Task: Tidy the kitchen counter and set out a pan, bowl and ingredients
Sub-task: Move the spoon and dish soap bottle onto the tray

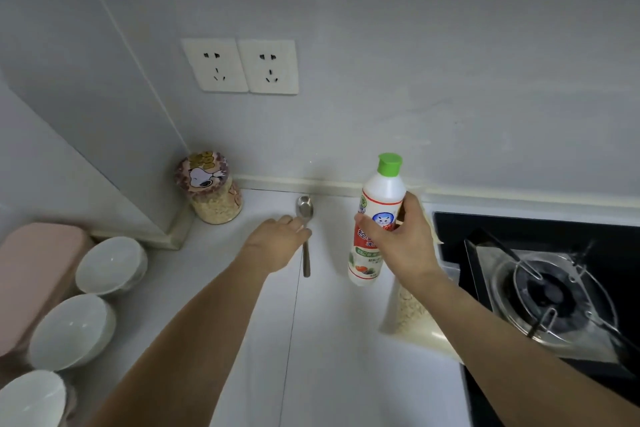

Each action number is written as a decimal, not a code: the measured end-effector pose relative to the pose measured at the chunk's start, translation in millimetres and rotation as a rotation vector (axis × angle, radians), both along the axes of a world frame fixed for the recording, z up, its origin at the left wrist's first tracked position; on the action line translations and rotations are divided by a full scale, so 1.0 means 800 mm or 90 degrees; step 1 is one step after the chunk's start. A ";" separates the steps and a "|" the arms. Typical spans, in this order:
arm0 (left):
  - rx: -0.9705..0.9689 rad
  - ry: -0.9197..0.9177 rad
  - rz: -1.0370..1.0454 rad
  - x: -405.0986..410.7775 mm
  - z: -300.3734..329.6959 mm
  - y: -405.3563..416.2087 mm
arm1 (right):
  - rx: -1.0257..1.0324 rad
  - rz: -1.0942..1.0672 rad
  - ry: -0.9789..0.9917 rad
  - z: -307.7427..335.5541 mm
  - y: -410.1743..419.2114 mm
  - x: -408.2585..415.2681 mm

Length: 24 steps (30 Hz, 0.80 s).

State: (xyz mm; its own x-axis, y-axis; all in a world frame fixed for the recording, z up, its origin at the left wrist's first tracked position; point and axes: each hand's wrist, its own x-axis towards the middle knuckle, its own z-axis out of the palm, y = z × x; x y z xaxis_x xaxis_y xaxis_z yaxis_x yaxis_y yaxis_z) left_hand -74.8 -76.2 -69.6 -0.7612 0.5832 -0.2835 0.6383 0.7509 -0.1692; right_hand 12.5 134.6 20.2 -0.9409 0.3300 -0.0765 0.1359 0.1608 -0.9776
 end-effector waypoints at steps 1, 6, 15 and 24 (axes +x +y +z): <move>-0.001 0.010 -0.007 -0.013 -0.001 0.005 | 0.001 -0.004 -0.003 -0.002 0.001 -0.007; -0.035 0.040 -0.075 -0.057 -0.016 0.020 | -0.025 -0.021 -0.018 -0.021 -0.007 -0.024; -0.148 0.066 -0.201 -0.105 -0.042 0.022 | -0.040 -0.018 -0.063 -0.043 -0.010 -0.030; -0.145 -0.017 -0.141 -0.118 -0.031 0.022 | -0.043 -0.013 -0.071 -0.046 -0.008 -0.033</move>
State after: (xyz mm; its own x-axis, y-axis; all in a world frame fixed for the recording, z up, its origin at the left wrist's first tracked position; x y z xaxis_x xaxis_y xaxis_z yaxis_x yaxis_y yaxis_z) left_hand -169.4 -58.4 -94.8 -0.6137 0.6525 -0.4446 0.7883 0.5382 -0.2982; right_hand -13.5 128.5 -16.8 -0.9183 0.3399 -0.2030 0.2471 0.0916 -0.9646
